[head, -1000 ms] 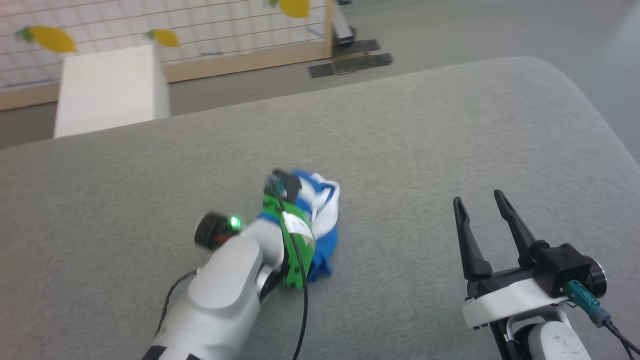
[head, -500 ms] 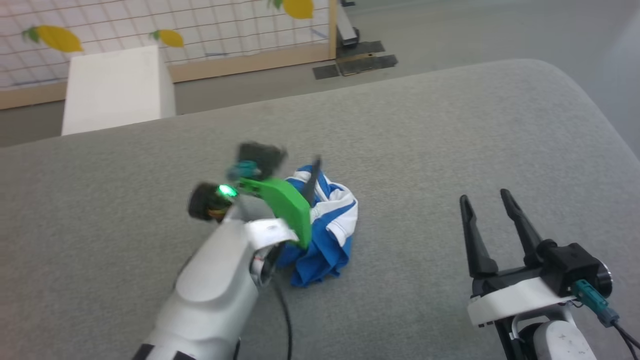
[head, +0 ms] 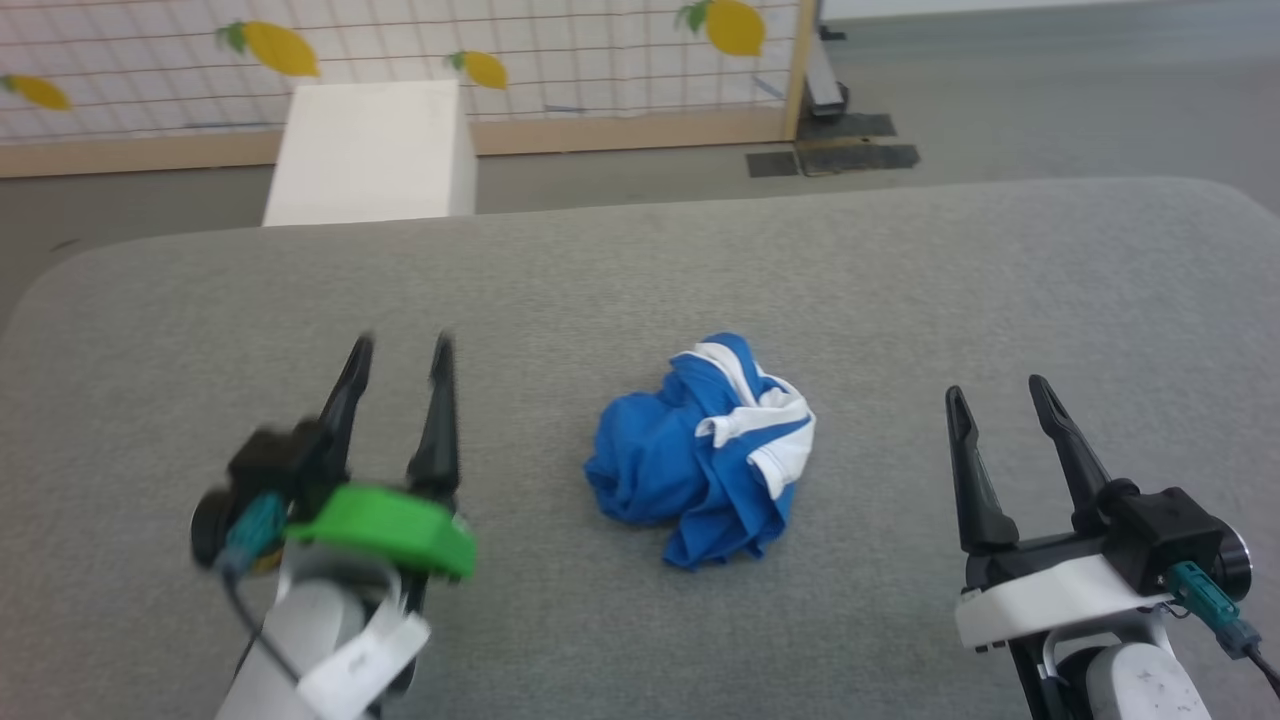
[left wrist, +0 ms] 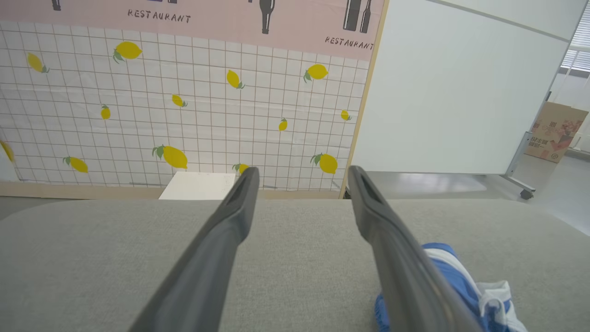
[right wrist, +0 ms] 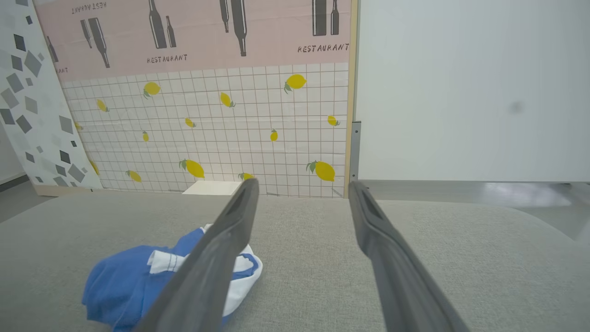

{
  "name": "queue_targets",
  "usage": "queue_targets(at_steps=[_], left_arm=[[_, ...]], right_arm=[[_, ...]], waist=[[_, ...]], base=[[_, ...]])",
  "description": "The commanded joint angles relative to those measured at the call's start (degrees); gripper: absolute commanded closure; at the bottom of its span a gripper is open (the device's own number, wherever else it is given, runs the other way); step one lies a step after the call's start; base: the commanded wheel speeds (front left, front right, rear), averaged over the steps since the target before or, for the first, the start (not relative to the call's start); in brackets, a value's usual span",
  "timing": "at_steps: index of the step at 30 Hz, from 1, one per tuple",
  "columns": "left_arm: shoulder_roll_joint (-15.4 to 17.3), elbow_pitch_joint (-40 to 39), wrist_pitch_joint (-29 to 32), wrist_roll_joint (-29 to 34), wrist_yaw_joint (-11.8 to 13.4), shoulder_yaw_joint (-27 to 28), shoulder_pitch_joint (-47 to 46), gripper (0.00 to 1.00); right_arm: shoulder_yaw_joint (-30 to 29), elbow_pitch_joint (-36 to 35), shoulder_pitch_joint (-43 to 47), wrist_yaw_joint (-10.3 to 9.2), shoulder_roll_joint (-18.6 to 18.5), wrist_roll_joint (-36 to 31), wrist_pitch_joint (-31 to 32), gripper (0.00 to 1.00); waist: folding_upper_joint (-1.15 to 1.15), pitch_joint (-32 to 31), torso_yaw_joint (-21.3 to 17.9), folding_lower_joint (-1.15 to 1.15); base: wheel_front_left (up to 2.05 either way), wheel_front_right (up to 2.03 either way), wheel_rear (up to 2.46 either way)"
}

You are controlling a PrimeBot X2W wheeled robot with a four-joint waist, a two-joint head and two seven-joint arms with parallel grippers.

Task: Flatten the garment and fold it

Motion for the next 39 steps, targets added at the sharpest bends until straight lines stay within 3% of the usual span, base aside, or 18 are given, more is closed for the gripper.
queue_targets(at_steps=[1,12,25,30,35,39], left_arm=[[0.27,-1.02,-0.2,1.22,0.01,1.08,2.83,0.0],[-2.77,-5.24,-0.21,6.06,-1.09,6.41,12.69,0.0],[-6.0,-4.94,-0.21,9.35,-3.78,9.34,13.06,0.0],[-6.66,-4.92,-0.21,10.08,-4.44,10.06,13.14,0.0],[-7.17,-4.9,-0.21,10.63,-5.12,10.18,12.43,0.0],[-7.5,-4.85,-0.21,10.85,-5.55,9.96,11.76,0.0]], right_arm=[[-0.03,-0.35,0.94,0.28,-0.08,-0.31,-0.06,0.0],[-0.14,-0.61,2.29,0.28,-0.08,-1.52,1.58,0.0],[3.31,0.24,1.41,0.28,-0.08,-1.59,4.33,0.0],[7.39,4.76,-0.75,0.28,-0.08,-1.4,15.36,0.0],[7.72,9.92,-4.04,0.28,-0.08,-1.25,27.55,0.0],[7.63,12.8,-6.48,0.28,-0.08,-1.92,33.76,0.0]], waist=[[0.0,-0.9,2.15,0.0],[0.0,-1.12,7.35,0.0],[0.0,-1.14,7.94,0.0],[0.0,-0.66,7.97,0.0],[0.0,0.28,8.53,0.0],[0.0,1.05,9.11,0.0]], base=[[0.0,0.0,0.0],[0.0,0.0,0.0],[0.0,0.0,0.0],[0.0,0.0,0.0],[0.0,0.0,0.0],[0.0,0.0,0.0]])
